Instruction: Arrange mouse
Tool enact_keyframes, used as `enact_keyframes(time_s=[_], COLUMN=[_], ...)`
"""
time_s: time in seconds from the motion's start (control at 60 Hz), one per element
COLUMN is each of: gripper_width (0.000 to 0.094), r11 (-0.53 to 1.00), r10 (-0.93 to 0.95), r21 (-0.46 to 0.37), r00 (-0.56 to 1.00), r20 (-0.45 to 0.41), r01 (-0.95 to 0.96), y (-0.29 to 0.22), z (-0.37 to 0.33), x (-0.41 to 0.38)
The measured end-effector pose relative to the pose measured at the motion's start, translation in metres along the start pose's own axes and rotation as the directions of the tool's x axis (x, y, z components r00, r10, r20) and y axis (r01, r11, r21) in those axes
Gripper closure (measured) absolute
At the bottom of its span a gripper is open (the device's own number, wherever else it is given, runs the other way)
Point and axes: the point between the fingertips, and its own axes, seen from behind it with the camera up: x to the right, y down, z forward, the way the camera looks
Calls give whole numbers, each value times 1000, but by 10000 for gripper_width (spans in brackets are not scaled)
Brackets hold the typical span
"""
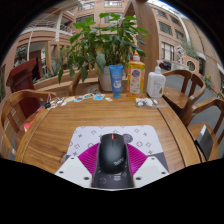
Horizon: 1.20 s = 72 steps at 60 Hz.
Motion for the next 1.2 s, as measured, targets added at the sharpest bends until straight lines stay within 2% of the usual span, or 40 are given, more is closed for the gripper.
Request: enact_keyframes(time_s=[0.083, 0.15, 0.2, 0.267, 0.317, 0.383, 0.783, 1.2], gripper_width=[497, 458, 325, 66, 106, 70, 89, 86], r11=[1000, 999, 999, 999, 999, 998, 989, 986], r10=[-9, -35, -36, -32, -33, -35, -51, -65], r21=[-25, -15, -11, 17, 28, 52, 137, 148], r00=[1000, 999, 999, 999, 999, 999, 998, 997], r20=[-4, -13, -17, -5, -11, -23, -44, -52], r01=[9, 35, 36, 32, 34, 36, 57, 72], y=[15, 12, 9, -1, -8, -16, -27, -15], z=[8, 7, -3, -18, -32, -55, -203, -249], x=[-5, -3, -4, -10, -12, -14, -33, -38])
